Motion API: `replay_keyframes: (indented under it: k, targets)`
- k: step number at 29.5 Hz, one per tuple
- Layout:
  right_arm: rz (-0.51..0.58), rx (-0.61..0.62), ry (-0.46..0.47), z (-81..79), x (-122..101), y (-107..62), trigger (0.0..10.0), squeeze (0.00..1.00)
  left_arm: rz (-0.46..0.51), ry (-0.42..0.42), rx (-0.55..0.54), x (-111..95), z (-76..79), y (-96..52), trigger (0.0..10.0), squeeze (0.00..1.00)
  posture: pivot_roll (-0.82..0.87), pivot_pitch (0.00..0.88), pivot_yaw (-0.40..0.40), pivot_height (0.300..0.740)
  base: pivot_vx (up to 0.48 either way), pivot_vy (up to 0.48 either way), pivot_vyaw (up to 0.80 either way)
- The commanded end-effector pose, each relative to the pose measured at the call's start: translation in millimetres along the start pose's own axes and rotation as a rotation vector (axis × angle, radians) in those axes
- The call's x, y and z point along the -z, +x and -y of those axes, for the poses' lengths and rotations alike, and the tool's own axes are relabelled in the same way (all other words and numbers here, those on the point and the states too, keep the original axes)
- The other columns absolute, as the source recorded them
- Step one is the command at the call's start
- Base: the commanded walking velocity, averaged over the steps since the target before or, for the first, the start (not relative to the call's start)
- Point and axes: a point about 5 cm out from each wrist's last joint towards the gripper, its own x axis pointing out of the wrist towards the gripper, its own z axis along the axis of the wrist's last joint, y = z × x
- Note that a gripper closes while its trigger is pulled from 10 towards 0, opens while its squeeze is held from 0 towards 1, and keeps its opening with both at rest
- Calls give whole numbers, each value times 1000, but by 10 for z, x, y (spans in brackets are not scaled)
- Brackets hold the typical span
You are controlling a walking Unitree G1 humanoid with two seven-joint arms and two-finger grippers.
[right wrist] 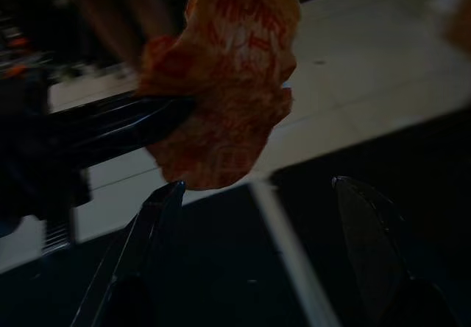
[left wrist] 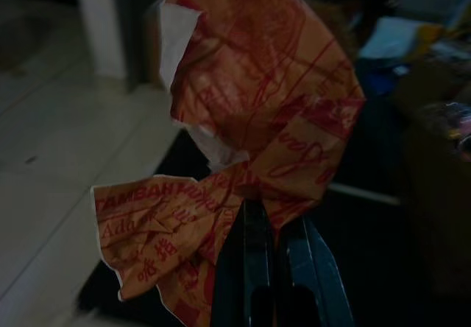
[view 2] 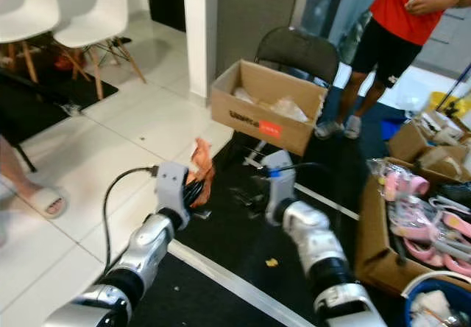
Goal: Picking trash to rubbish bin
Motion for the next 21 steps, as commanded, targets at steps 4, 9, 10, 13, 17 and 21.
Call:
replay_keyframes:
  k: [4, 9, 10, 13, 17, 21]
  targets:
    - [-20, 8, -6, 9, 72, -25, 10000, 0, -39, -2, -9, 83, -41, -54, 10000, 0, 13, 0, -33, 740, 0, 0, -628]
    - [0, 33, 15, 17, 84, -15, 10000, 0, -43, -11, -21, 99, -57, -70, 10000, 0, 37, 0, -6, 740, 0, 0, -190]
    - [0, 33, 16, 15, 87, -13, 10000, 0, -44, -10, -23, 103, -59, -74, 10000, 0, 37, 0, -6, 740, 0, 0, 0]
    - [1, 30, 17, -1, 92, -3, 10000, 0, -48, -19, -33, 116, -75, -88, 10000, 0, 37, 0, -6, 740, 0, 0, 0]
    - [5, 25, 19, -16, 91, 11, 10000, 0, -45, -38, -40, 117, -106, -102, 10000, 0, 52, 0, 0, 740, 0, 0, 0]
    - [7, 20, 17, -25, 83, 31, 10000, 0, -30, -56, -57, 86, -133, -91, 10000, 0, 53, 0, -4, 740, 0, 0, 0]
